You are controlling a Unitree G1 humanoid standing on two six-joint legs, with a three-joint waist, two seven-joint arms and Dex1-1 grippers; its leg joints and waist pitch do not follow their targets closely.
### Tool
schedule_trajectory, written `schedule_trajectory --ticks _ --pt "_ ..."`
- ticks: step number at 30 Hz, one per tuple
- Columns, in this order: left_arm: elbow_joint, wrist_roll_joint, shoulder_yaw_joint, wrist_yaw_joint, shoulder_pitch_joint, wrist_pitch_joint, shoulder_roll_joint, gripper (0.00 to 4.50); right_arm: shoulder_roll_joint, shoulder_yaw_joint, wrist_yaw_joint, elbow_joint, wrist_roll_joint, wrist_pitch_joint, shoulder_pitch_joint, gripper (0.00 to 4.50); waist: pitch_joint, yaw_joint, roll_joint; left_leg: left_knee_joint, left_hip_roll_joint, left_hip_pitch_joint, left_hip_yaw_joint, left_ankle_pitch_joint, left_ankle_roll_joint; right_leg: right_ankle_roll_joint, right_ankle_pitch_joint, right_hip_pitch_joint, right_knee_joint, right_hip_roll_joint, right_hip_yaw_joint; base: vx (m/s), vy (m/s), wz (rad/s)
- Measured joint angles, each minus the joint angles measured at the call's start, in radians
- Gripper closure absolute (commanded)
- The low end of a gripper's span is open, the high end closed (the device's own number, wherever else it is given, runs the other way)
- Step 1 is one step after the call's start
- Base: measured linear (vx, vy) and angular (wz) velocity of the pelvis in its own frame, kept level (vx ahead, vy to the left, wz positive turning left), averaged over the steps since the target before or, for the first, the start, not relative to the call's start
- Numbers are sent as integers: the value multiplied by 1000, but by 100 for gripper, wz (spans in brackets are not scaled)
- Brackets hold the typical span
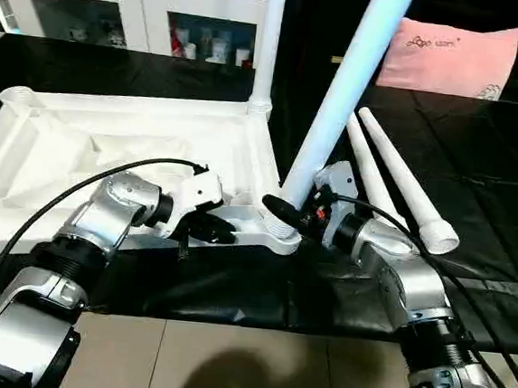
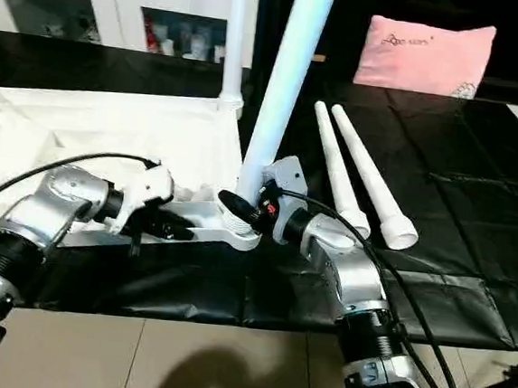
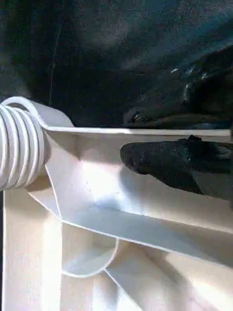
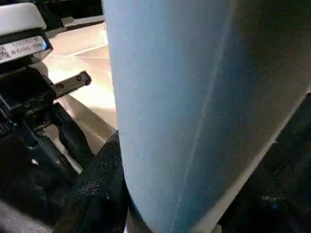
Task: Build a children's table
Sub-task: Insert table leg to table base
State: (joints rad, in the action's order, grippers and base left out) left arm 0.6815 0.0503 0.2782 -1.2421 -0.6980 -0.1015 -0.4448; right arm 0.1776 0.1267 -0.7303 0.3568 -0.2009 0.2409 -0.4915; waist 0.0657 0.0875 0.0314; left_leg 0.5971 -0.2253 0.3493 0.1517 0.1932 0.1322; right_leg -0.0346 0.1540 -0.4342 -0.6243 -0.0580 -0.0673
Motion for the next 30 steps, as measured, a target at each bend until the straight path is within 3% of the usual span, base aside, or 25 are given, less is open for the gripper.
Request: schedule_trajectory --ticks 4,6,8,11,14,24,30 --pt "0 0 0 -1 0 -1 0 357 2 0 -2 0 0 -1 0 257 0 1 0 0 0 0 0 0 0 2 1 0 -1 0 0 0 0 0" --pt "0 0 1 -3 0 -1 0 392 2 1 -4 0 0 -3 0 257 0 1 0 0 0 0 0 0 0 2 1 0 -1 0 0 0 0 0" --pt "0 0 1 -5 0 -1 0 392 2 2 -8 1 1 -5 0 257 0 1 0 0 0 0 0 0 0 2 1 0 -1 0 0 0 0 0" --pt "0 -1 1 -10 0 -2 0 433 2 2 -11 2 1 -9 0 257 0 0 0 0 0 0 0 0 0 -1 -1 0 -1 0 0 0 0 0" --pt "0 -1 1 -15 0 -2 0 447 2 2 -11 6 2 -15 0 257 0 0 0 0 0 0 0 0 0 -1 -1 0 -1 0 0 0 0 0" --pt "0 5 8 -19 -1 17 -1 450 21 9 -10 12 20 -35 -4 257 0 0 0 0 0 0 0 0 0 -1 -1 0 0 0 0 0 0 0" --pt "0 6 10 -20 -2 18 -1 450 56 19 -66 8 16 -5 -16 257 0 1 0 0 0 0 0 0 0 -1 -1 1 0 0 0 0 0 0"
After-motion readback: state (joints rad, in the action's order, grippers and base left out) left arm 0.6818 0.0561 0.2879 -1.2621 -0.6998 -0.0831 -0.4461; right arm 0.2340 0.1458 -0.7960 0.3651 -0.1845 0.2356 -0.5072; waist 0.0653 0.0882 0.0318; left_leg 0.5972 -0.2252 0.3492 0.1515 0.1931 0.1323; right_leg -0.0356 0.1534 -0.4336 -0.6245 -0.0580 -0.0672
